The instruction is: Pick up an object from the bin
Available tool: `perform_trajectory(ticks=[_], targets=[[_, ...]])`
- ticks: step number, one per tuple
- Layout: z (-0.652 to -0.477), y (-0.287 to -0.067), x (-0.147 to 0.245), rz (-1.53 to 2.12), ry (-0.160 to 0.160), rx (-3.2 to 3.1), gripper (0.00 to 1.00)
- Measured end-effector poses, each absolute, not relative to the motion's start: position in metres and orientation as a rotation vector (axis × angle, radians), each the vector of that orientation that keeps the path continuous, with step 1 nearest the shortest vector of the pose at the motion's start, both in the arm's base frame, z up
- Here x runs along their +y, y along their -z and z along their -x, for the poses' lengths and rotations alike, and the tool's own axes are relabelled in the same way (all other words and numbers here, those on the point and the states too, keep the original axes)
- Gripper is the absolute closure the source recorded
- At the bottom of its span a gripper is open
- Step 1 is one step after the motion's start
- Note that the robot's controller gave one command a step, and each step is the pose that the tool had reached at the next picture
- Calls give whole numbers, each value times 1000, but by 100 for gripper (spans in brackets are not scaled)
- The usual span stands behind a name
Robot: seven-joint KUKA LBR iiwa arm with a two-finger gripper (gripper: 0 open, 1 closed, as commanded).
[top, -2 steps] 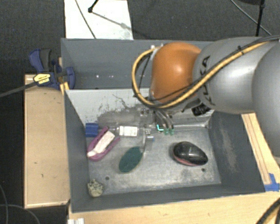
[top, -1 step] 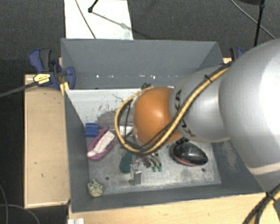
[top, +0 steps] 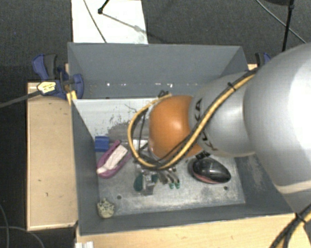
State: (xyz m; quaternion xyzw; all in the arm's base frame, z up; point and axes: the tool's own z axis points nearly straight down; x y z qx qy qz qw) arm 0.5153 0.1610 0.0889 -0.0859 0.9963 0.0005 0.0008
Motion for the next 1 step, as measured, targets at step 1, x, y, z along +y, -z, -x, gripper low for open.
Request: perform_trajectory(ticks=[1], targets=[[-511,-201,166,285,-4,3119,100]])
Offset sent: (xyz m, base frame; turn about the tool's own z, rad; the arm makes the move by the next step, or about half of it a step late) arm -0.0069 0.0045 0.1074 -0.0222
